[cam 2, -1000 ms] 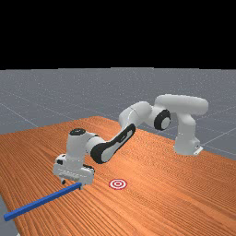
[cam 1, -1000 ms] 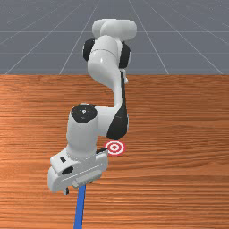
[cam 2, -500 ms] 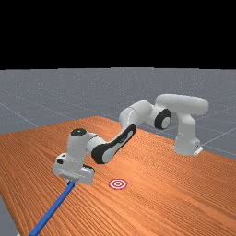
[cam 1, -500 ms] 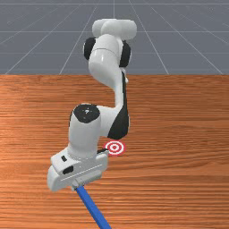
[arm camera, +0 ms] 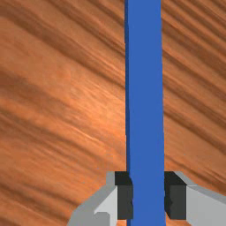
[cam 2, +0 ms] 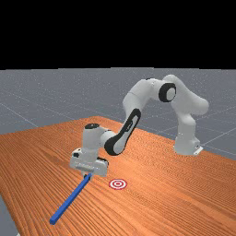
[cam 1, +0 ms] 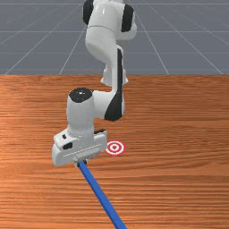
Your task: Pull the pivot to the target area
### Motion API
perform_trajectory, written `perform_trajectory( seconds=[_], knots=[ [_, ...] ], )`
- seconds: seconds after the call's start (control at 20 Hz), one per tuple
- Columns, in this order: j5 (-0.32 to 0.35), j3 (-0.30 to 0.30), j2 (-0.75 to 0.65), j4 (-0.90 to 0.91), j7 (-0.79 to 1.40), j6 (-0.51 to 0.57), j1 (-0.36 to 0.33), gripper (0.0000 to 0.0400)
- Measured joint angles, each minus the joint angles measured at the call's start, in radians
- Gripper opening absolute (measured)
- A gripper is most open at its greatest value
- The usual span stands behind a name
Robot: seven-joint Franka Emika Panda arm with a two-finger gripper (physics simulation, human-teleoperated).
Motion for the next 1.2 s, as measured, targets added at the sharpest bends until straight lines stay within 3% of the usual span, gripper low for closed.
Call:
perform_trajectory(
  seconds=[0.05,0.1,0.15,0.3,0.35,0.4,0.5,0.55,0.75,0.8,0.85,0.9,0.95,1.2],
  knots=[
    [0.001,-0.002,-0.03,-0.059,-0.001,0.029,0.002,0.0095],
    [-0.075,-0.083,-0.056,-0.137,0.03,0.084,0.073,0.0096],
    [0.009,-0.027,-0.092,-0.187,0.05,0.086,0.027,0.0097],
    [0.009,-0.029,-0.16,-0.325,0.037,0.156,0.031,0.0095],
    [0.057,0.084,-0.188,-0.365,-0.132,0.159,-0.077,0.0095],
    [0.018,0.033,-0.213,-0.421,-0.086,0.205,-0.03,0.0095],
    [0.001,0.007,-0.244,-0.495,-0.069,0.267,-0.009,0.0095],
    [-0.012,-0.007,-0.24,-0.469,-0.058,0.184,0.002,0.0095],
    [-0.029,-0.022,-0.281,-0.533,-0.057,0.124,0.012,0.0096],
    [-0.021,-0.019,-0.313,-0.611,-0.066,0.222,0.008,0.0095],
    [-0.025,-0.024,-0.327,-0.636,-0.065,0.214,0.011,0.0095],
    [0.005,0.015,-0.348,-0.694,-0.103,0.306,-0.028,0.0095],
    [-0.006,-0.018,-0.348,-0.7,-0.054,0.311,0.009,0.0095],
    [-0.019,-0.008,-0.356,-0.714,-0.062,0.319,0.03,0.0095]
  ],
)
